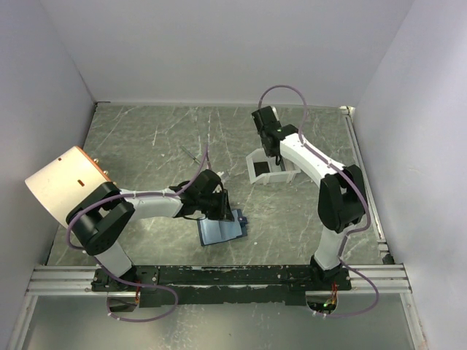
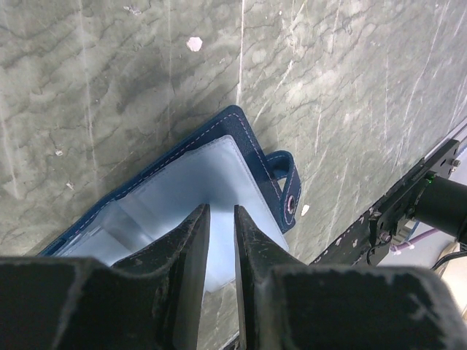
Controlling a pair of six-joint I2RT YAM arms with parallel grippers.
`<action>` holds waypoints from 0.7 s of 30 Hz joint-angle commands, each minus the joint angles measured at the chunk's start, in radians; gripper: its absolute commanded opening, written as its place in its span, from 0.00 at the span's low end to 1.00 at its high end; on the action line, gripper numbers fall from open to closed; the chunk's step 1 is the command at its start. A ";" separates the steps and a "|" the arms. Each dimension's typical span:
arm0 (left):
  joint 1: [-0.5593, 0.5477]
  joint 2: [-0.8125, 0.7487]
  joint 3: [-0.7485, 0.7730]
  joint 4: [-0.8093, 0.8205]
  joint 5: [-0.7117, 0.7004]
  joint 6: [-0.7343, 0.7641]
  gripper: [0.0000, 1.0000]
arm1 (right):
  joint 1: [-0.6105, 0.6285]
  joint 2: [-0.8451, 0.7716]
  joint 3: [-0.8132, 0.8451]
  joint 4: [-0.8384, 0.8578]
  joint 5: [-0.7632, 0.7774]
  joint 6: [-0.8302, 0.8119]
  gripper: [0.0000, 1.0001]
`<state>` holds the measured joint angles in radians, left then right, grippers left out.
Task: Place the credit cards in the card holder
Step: Pick up the credit card from the storage box.
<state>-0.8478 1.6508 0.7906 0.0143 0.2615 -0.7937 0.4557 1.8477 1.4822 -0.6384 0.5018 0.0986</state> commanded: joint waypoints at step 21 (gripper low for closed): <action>-0.006 -0.100 0.002 -0.077 -0.137 -0.036 0.31 | 0.071 -0.394 -0.171 0.039 -0.363 0.230 0.00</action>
<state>-0.8482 1.5948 0.7906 -0.0196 0.1825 -0.8196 0.4980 1.5562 1.3941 -0.6617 0.2665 0.2409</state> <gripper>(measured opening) 0.307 0.007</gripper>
